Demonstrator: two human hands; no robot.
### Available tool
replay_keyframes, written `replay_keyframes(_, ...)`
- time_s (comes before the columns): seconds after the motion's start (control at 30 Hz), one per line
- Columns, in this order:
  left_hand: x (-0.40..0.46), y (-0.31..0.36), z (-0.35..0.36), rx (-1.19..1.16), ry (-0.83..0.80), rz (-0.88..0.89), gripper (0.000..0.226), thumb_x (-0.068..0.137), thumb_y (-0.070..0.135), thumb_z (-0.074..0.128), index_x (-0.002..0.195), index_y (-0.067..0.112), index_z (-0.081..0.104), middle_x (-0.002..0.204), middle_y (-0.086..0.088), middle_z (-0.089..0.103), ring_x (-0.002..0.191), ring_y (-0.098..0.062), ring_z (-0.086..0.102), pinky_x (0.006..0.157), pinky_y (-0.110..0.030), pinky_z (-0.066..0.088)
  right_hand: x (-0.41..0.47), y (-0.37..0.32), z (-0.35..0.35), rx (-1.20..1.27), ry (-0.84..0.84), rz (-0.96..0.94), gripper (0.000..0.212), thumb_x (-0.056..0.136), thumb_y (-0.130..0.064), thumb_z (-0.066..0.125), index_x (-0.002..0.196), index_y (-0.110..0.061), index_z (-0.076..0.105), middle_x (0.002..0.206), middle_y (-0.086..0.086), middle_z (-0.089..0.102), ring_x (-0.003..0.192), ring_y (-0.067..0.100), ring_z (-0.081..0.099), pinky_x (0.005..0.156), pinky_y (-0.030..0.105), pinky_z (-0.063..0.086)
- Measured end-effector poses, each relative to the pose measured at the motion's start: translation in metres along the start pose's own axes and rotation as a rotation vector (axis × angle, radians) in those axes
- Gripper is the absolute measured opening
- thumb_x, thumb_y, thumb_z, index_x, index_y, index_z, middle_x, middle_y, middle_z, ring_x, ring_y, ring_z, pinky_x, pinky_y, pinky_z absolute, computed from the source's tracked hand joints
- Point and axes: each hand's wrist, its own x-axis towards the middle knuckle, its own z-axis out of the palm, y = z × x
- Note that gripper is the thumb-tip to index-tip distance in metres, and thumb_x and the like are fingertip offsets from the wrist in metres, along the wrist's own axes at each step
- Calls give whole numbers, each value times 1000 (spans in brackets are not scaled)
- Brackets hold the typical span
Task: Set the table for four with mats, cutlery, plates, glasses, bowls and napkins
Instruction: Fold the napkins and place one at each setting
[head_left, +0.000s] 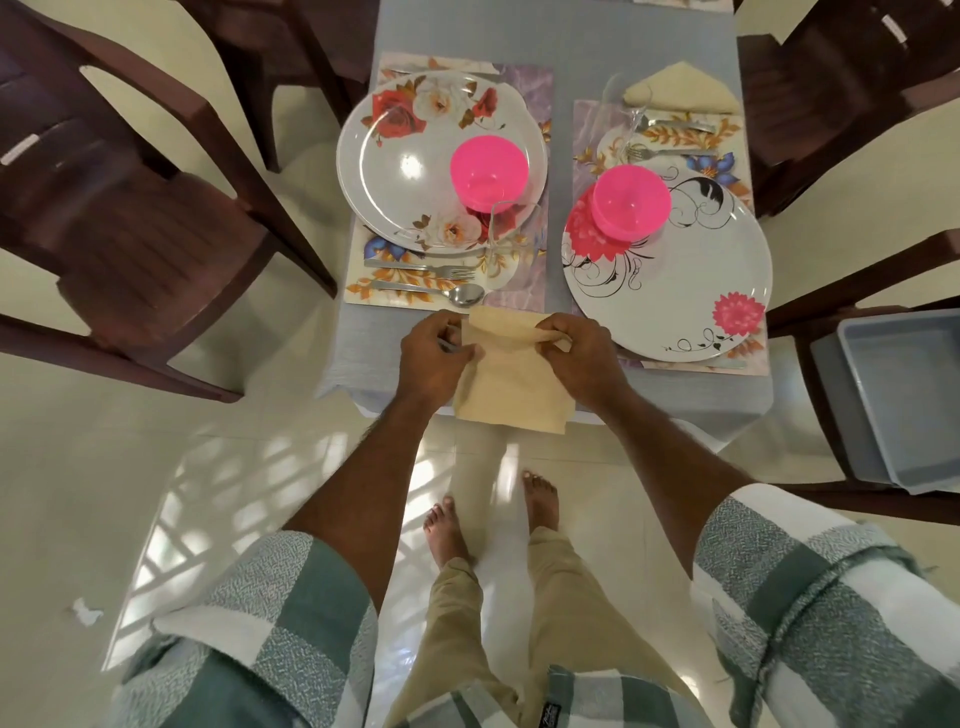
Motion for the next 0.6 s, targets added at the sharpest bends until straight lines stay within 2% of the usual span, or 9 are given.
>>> replay_keyframes(0.13, 5, -1, 0, -4, -6, -17, 25, 74, 12, 87, 93, 16, 71, 91, 0, 66, 75, -7, 55, 67, -15, 45, 8, 0, -6, 14, -25, 36, 25, 84, -6, 69, 106, -19, 72, 96, -4, 70, 71, 4, 62, 62, 5, 40)
replay_keyframes(0.23, 9, 2, 1, -5, -36, -16, 19, 74, 8, 86, 86, 12, 71, 89, -1, 67, 75, -10, 55, 69, -19, 45, 10, 1, -6, -1, -49, -4, 37, 80, -7, 70, 108, -31, 67, 102, -14, 69, 90, 6, 65, 81, 24, 51)
replay_keyframes(0.3, 12, 4, 0, 1, -54, -7, 16, 77, 3, 82, 83, 13, 70, 87, 0, 67, 77, -13, 57, 72, -23, 47, 9, 1, -6, -29, -65, -32, 43, 78, -11, 73, 111, -36, 64, 106, -15, 69, 101, 8, 65, 90, 36, 53)
replay_keyframes(0.33, 13, 4, 0, 10, -66, -4, 18, 78, 1, 80, 84, 14, 69, 89, 0, 68, 79, -14, 59, 73, -23, 47, 9, 1, -6, -70, -75, -39, 46, 77, -14, 74, 115, -37, 63, 110, -15, 68, 105, 10, 63, 94, 39, 49)
replay_keyframes(0.43, 14, 2, -3, -11, -119, 5, 31, 81, -8, 72, 98, 18, 69, 98, -5, 70, 86, -17, 64, 78, -25, 54, 10, -3, -6, -218, -82, -60, 54, 76, -24, 79, 124, -38, 60, 127, -15, 61, 120, 17, 51, 94, 37, 30)
replay_keyframes(0.5, 16, 0, -4, -26, -146, 12, 36, 83, -11, 69, 107, 15, 70, 103, -7, 70, 91, -19, 65, 83, -26, 55, 11, -5, -7, -309, -108, -85, 59, 72, -33, 83, 125, -40, 60, 138, -13, 53, 129, 20, 42, 97, 39, 27)
replay_keyframes(0.6, 18, -1, -6, -73, -134, -4, 26, 85, -7, 70, 97, 15, 75, 101, -7, 73, 95, -22, 67, 89, -30, 54, 12, -6, -7, -416, -142, -100, 51, 68, -40, 86, 115, -38, 66, 143, -10, 47, 134, 23, 37, 98, 40, 27)
